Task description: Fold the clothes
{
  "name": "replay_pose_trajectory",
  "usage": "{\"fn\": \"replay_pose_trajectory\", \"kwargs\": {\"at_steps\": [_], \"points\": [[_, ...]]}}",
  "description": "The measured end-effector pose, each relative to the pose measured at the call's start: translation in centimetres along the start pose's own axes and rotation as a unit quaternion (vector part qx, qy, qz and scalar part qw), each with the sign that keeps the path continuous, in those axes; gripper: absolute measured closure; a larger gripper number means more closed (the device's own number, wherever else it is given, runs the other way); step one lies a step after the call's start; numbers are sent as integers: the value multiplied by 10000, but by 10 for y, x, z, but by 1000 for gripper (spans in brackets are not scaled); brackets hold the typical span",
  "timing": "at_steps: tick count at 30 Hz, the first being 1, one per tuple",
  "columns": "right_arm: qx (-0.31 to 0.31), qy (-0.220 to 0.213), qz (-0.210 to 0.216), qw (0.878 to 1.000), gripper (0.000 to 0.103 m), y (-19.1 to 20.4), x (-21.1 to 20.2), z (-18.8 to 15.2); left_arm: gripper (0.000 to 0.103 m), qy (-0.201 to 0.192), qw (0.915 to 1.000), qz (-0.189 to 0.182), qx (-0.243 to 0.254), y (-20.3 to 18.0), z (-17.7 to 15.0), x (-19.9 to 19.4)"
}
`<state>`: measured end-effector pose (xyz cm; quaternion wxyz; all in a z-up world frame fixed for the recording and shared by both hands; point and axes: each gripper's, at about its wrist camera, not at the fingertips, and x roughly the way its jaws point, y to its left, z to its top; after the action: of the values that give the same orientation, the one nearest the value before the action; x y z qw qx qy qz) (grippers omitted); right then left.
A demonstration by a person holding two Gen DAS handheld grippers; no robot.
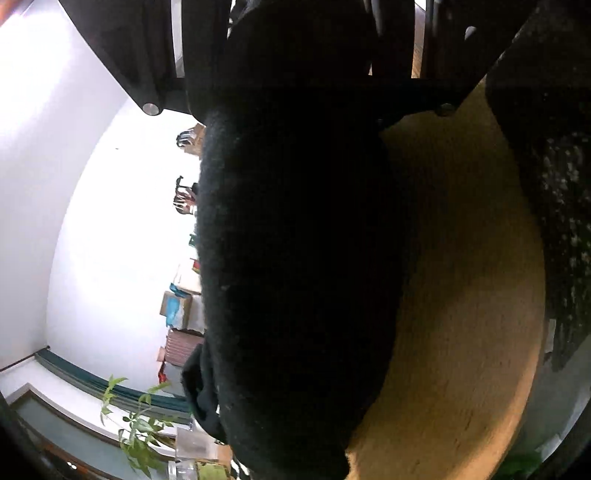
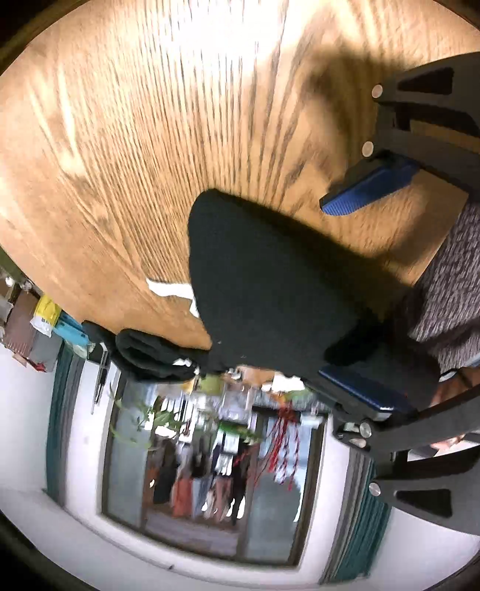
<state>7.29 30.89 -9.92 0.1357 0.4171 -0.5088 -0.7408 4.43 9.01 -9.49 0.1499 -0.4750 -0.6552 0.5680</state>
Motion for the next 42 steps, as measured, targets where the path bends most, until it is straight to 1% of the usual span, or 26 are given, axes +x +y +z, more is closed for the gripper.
{"fn": "replay_pose_trajectory", "kwargs": {"at_steps": [1, 4, 6, 10, 11, 13, 14, 15, 17, 18, 19, 21, 23, 25, 26, 28, 30, 31, 33, 34, 35, 36, 37, 39, 41, 42], "points": [[-16, 72, 82, 9999, 15, 1, 8, 3, 67, 31, 10000, -26, -31, -1, 1, 0], [4, 296, 119, 9995, 12, 4, 34, 12, 67, 21, 9999, -67, -134, -2, 8, -3], [154, 446, 233, 9986, 13, 2, 50, 15, 67, 0, 9998, -78, -157, -2, 13, -4], [119, 505, 197, 9985, 11, 12, 72, 20, 67, -60, 10000, 0, 67, -11, 16, -3], [91, 524, 186, 9984, 11, 15, 77, 22, 67, -77, 9996, 93, 264, -17, 17, -3], [42, 533, 155, 9984, 21, 18, 86, 26, 67, -218, 9953, 421, 846, -33, 12, -4], [-32, 503, 171, 9986, 33, 20, 84, 26, 67, -295, 9909, 588, 1179, -42, 7, -5], [-137, 472, 207, 9986, 43, 23, 78, 25, 67, -326, 9857, 687, 1501, -52, 0, -4], [-817, 0, -30, 9967, 47, 44, 49, 18, 67, -224, 9762, 730, 2029, -71, -16, 1], [-1205, -280, -181, 9922, 49, 56, 33, 14, 67, -122, 9708, 701, 2291, -83, -26, 7], [-1578, -569, -353, 9852, 49, 67, 16, 10, 67, 1, 9632, 648, 2608, -97, -41, 16], [-2384, -1454, -815, 9567, 51, 92, -37, -2, 66, 305, 9443, 471, 3243, -126, -75, 36], [-2669, -2179, -1089, 9324, 51, 102, -92, -9, 66, 919, 9164, 148, 3892, -163, -126, 65], [-2667, -2875, -1283, 9109, 51, 106, -157, -13, 66, 1535, 8859, -119, 4376, -187, -183, 89], [-2657, -3212, -1413, 8979, 51, 106, -189, -16, 66, 1873, 8663, -263, 4623, -201, -215, 103], [-2654, -3922, -1783, 8625, 51, 106, -250, -27, 66, 2511, 8168, -580, 5161, -231, -285, 135], [-2565, -4608, -2114, 8229, 52, 106, -309, -41, 66, 2885, 7736, -882, 5573, -250, -343, 155], [-2487, -4884, -2236, 8060, 52, 104, -334, -45, 65, 3115, 7523, -1024, 5714, -255, -378, 166], [-2172, -5290, -2489, 7817, 52, 93, -374, -53, 66, 3701, 7160, -1123, 5812, -255, -444, 196], [-1998, -5478, -2617, 7691, 52, 86, -394, -57, 66, 3958, 7057, -1027, 5786, -248, -460, 213], [-1758, -5591, -2750, 7622, 52, 75, -408, -61, 65, 4249, 6980, -822, 5705, -231, -475, 236], [-1445, -5577, -2865, 7655, 51, 57, -412, -64, 63, 4534, 6894, -615, 5616, -214, -490, 258], [-1109, -5512, -2966, 7720, 51, 36, -412, -68, 63, 4765, 6819, -354, 5538, -195, -501, 280], [-432, -5360, -3155, 7819, 51, -5, -410, -77, 61, 4982, 6739, 398, 5441, -149, -508, 322], [169, -5015, -3242, 8019, 51, -52, -398, -82, 61, 5077, 6662, 1166, 5336, -109, -499, 362], [397, -4785, -3203, 8166, 52, -74, -389, -83, 60, 5121, 6636, 1390, 5273, -94, -493, 376]]}}
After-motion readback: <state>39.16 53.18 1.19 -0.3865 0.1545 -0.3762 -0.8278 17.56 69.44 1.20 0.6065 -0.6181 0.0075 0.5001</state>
